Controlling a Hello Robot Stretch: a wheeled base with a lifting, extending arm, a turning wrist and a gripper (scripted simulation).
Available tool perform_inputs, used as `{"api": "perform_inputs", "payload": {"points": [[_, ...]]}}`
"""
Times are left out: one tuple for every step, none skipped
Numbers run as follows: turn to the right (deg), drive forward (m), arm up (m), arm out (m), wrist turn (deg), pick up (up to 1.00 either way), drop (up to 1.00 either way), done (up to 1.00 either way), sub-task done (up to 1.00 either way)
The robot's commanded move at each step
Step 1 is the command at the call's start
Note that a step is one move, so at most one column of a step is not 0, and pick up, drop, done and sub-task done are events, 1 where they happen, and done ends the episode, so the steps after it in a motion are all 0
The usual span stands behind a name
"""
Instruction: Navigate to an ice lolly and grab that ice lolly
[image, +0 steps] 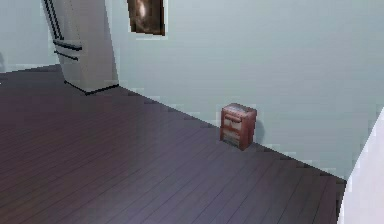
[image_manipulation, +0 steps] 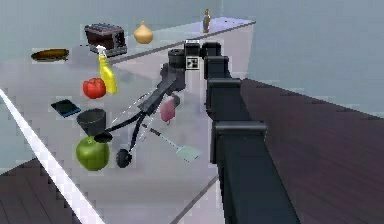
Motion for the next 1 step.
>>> {"api": "perform_inputs", "payload": {"points": [[0.0,0.0,0.0,0.0,45.0,0.0,0.0,0.0,0.0]]}}
